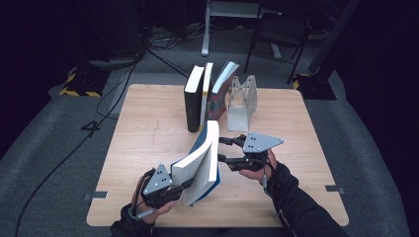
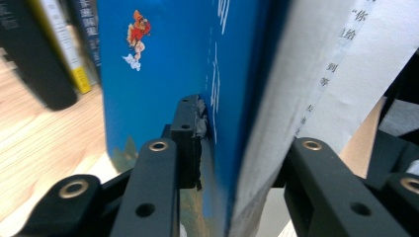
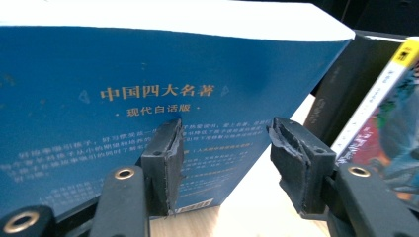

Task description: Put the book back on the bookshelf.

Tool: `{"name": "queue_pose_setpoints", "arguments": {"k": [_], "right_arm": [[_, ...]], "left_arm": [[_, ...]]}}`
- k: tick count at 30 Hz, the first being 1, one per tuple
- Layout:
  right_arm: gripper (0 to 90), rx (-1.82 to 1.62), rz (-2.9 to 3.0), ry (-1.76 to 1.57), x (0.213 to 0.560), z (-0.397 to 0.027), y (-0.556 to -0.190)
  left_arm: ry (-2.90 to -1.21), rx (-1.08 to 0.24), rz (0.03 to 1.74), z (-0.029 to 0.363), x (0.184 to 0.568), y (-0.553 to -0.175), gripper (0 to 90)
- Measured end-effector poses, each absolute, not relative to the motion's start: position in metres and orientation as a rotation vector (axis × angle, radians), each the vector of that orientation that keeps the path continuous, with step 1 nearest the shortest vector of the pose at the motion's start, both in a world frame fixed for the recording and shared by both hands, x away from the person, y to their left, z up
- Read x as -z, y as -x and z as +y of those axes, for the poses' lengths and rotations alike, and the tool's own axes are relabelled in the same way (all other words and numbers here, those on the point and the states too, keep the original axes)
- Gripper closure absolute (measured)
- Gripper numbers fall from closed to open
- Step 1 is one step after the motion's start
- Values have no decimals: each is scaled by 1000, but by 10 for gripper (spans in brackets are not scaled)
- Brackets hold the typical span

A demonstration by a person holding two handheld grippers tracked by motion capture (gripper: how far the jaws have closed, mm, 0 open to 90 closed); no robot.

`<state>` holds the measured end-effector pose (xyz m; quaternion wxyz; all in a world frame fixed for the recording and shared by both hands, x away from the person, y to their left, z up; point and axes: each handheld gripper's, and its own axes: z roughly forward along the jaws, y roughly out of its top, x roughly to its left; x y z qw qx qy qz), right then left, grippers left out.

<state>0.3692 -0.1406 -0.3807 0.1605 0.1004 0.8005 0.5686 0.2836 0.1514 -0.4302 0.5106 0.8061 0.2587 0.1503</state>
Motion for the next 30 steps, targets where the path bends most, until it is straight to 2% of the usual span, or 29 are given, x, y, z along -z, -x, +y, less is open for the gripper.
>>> {"name": "queue_pose_setpoints", "arguments": {"k": [11, 22, 30], "right_arm": [[473, -1612, 2237, -354, 372, -169, -374], [486, -1574, 2167, -454, 372, -207, -376], [465, -1563, 2143, -470, 374, -215, -376]], "left_arm": [[-1921, -203, 499, 123, 434, -323, 733], [-1951, -238, 425, 87, 432, -349, 725], [-1954, -294, 431, 86, 430, -352, 716]]}}
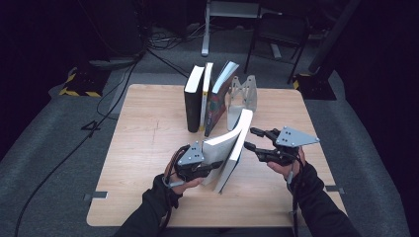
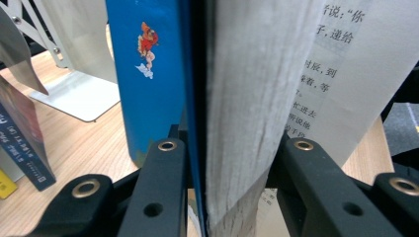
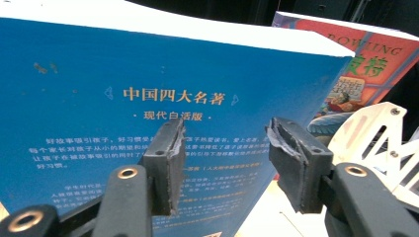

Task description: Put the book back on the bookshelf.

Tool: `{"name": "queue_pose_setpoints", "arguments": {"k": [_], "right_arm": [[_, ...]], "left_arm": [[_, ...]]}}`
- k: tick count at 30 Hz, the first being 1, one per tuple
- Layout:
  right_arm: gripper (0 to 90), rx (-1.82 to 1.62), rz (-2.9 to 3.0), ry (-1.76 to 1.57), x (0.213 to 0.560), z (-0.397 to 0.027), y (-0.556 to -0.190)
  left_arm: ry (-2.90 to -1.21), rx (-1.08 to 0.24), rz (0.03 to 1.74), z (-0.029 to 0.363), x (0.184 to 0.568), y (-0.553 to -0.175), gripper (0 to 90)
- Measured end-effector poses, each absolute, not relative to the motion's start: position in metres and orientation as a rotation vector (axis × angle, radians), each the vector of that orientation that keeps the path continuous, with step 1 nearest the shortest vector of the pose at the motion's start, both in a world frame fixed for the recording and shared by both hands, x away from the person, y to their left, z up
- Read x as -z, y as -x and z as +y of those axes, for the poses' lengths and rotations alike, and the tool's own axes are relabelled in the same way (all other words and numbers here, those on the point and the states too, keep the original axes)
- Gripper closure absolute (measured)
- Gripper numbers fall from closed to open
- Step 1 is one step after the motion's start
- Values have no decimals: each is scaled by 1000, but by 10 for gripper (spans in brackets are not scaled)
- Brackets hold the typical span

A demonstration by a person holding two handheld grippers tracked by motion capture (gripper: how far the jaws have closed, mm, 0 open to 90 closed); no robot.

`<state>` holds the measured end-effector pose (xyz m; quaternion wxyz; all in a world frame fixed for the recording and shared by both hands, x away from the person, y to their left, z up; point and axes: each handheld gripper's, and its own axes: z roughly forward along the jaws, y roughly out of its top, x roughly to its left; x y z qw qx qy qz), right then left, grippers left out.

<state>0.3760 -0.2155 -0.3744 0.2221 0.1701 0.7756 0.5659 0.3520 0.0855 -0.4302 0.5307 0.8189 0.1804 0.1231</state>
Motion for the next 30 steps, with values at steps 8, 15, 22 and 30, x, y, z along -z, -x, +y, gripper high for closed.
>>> {"name": "queue_pose_setpoints", "arguments": {"k": [8, 15, 22, 30], "right_arm": [[452, -1517, 2208, -442, 390, -211, -371], [439, -1499, 2249, -403, 400, -201, -365], [431, -1468, 2305, -377, 413, -194, -361], [413, -1450, 2333, -399, 427, -189, -362]], "left_arm": [[-1974, -353, 463, 93, 429, -342, 662], [-2055, -369, 449, 97, 429, -326, 604], [-2123, -373, 437, 91, 437, -312, 536], [-2192, -311, 464, 72, 456, -296, 291]]}}
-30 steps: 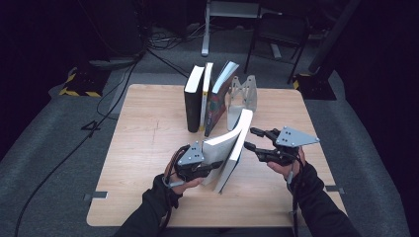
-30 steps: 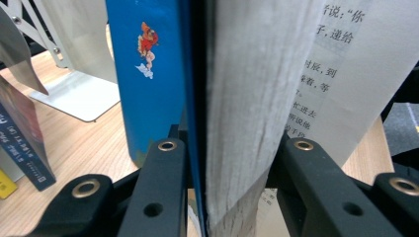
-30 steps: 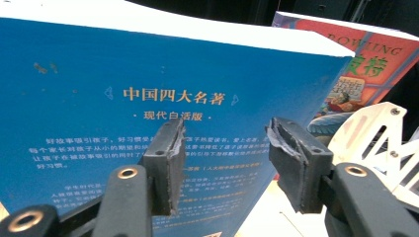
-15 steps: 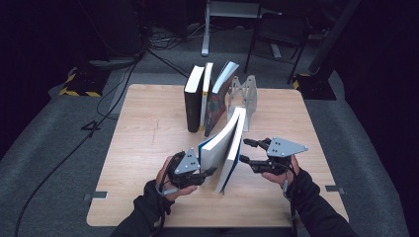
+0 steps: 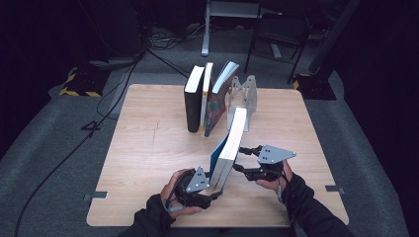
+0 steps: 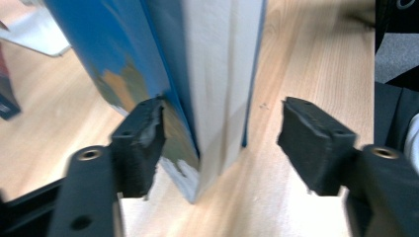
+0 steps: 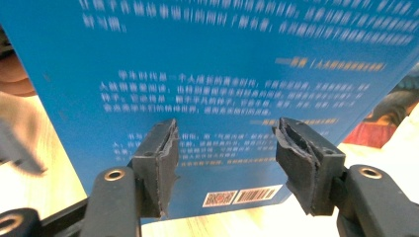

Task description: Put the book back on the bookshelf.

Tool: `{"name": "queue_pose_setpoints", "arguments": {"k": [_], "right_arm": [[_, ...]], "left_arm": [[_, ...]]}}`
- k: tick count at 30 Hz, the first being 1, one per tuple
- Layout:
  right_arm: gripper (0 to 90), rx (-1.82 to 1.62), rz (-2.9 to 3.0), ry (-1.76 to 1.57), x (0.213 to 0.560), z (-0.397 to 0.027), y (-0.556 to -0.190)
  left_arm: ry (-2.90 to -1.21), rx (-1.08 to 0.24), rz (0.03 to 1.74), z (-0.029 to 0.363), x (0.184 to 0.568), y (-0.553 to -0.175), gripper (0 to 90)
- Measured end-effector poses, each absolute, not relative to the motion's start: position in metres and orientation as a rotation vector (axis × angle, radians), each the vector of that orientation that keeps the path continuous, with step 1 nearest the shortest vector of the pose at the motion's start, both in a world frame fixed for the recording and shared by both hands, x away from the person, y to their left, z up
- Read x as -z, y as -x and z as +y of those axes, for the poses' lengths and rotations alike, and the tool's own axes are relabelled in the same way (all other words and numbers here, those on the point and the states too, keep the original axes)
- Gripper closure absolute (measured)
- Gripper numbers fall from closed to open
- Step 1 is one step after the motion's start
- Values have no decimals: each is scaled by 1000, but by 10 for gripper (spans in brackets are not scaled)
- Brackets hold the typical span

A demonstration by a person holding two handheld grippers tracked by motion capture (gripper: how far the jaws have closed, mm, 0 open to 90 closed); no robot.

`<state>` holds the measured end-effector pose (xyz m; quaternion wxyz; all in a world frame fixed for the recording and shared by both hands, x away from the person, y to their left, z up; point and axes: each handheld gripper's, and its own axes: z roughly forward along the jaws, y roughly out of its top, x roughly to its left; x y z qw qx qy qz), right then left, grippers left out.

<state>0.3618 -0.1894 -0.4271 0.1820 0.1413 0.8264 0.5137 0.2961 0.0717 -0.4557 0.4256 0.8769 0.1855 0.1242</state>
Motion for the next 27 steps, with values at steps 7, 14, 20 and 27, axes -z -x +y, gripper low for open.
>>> {"name": "queue_pose_setpoints", "arguments": {"k": [7, 14, 20, 27], "right_arm": [[407, -1454, 2329, -412, 431, -188, -362], [403, -1460, 2327, -430, 435, -187, -363], [384, -1451, 2321, -431, 436, -186, -364], [372, -1446, 2307, -446, 435, -189, -365]], "left_arm": [[-2146, -334, 580, 57, 463, -291, 207], [-2057, -387, 722, 45, 469, -294, 226], [-1968, -423, 807, 47, 470, -298, 402], [-2003, -430, 773, 56, 466, -300, 488]]}}
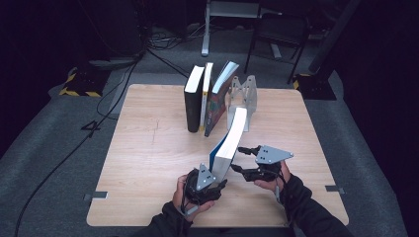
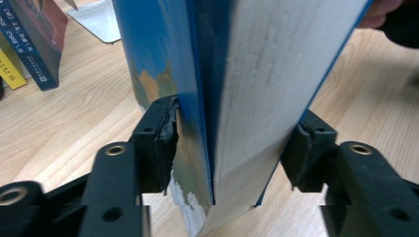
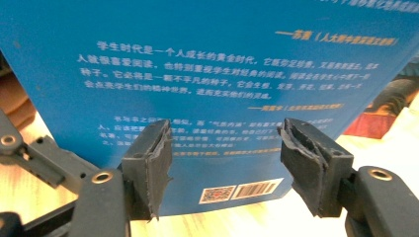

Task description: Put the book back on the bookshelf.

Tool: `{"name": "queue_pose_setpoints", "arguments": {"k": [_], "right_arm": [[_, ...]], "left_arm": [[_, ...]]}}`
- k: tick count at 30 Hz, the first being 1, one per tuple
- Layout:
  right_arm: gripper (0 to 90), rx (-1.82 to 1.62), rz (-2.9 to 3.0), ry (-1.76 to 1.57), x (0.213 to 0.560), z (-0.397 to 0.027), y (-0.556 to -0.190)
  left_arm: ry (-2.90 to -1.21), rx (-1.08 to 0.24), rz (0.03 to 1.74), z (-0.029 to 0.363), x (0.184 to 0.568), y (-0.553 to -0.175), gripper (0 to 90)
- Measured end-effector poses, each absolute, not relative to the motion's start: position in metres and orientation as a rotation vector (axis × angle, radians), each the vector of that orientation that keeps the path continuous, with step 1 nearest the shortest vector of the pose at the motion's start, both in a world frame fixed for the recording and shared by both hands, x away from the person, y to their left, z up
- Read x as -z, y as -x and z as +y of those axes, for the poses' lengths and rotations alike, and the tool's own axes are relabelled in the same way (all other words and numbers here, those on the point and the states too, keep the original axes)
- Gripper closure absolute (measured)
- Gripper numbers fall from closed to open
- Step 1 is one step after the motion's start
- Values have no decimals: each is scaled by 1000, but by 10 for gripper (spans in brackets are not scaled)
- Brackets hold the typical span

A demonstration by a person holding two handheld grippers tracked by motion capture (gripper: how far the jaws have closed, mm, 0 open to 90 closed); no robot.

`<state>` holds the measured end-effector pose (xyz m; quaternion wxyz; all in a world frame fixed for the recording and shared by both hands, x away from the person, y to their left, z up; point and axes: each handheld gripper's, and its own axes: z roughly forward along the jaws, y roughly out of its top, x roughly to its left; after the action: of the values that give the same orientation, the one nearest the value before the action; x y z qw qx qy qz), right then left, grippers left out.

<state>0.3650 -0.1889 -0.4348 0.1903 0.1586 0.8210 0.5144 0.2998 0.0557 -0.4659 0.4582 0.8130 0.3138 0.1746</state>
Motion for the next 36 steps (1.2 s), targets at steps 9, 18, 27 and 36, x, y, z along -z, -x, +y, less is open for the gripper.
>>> {"name": "queue_pose_setpoints", "arguments": {"k": [9, 18, 27, 36], "right_arm": [[360, -1440, 2284, -496, 432, -205, -373], [339, -1412, 2296, -548, 437, -209, -381], [306, -1396, 2380, -524, 450, -197, -392], [265, -1434, 2431, -494, 454, -191, -402]], "left_arm": [[-2082, -409, 664, 86, 461, -308, 588], [-2146, -326, 521, 112, 458, -320, 590], [-2187, -292, 461, 127, 455, -326, 588], [-2202, -277, 443, 133, 453, -328, 588]]}}
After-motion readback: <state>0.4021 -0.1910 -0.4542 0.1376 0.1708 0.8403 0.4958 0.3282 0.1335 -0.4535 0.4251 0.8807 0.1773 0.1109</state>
